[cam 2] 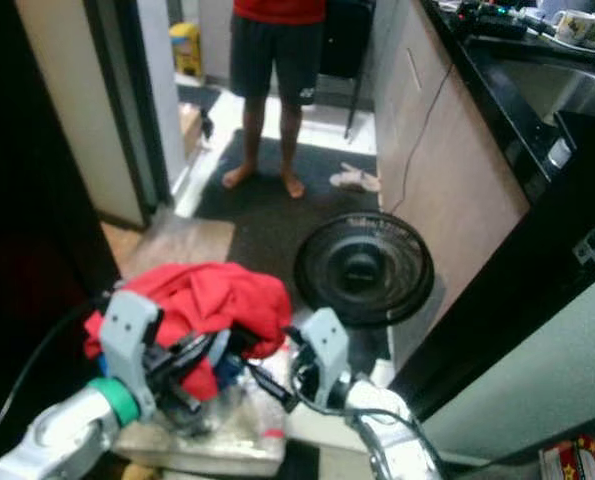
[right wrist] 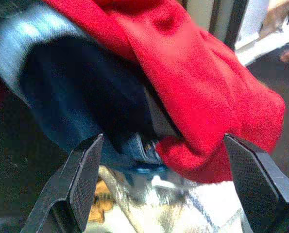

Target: Clothes washing

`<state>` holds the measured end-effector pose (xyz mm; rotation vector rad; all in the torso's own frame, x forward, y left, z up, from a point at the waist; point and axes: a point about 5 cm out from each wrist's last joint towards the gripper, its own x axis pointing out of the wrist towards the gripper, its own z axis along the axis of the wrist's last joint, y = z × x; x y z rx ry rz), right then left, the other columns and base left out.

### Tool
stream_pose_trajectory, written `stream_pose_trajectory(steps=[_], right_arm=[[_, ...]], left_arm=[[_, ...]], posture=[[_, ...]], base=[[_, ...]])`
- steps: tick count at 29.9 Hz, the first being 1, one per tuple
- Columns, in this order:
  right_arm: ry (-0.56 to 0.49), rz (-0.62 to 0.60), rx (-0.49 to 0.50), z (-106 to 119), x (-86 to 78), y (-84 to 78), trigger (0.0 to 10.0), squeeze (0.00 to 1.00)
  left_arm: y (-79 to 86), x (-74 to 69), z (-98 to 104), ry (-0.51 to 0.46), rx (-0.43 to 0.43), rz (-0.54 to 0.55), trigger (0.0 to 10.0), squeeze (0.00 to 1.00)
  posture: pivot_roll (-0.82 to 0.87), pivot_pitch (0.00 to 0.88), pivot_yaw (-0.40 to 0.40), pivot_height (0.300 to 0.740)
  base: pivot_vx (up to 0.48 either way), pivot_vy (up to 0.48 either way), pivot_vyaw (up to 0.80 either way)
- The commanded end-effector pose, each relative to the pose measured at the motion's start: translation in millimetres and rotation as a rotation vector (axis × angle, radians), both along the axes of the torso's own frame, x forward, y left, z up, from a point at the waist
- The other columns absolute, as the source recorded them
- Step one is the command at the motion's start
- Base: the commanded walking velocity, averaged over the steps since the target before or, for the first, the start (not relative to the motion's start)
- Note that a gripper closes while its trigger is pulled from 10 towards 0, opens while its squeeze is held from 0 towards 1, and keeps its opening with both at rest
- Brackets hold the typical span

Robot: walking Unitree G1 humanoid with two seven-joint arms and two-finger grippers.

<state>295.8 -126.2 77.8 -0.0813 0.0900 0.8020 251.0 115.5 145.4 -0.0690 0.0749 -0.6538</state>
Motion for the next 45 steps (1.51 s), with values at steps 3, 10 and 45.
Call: stream_pose_trajectory(steps=[3, 10, 45], right_arm=[[0.134, -0.015, -0.020, -26.0, -10.7, -7.4, 10.0, 1.00], [0.078, -0.104, -0.089, -21.6, -1.2, -9.1, 10.0, 0.00], [0.031, -0.030, 0.076, 36.2, 58.8, 74.5, 10.0, 0.00]], left_arm=[[-4.0, 0.2, 10.1, -0.032, -0.015, -0.008, 10.0, 0.00], [-4.1, 2.1, 12.3, -0.028, -0.009, -0.003, 10.0, 0.00], [0.6, 5.1, 16.0, -0.027, 0.001, 0.067, 10.0, 0.00]], posture=[[0.04, 0.077, -0.029, 0.740], [0.05, 0.087, -0.030, 0.740], [0.11, 0.102, -0.053, 0.740]], base=[[0.000, 0.000, 0.00], [0.000, 0.000, 0.00], [0.000, 0.000, 0.00]])
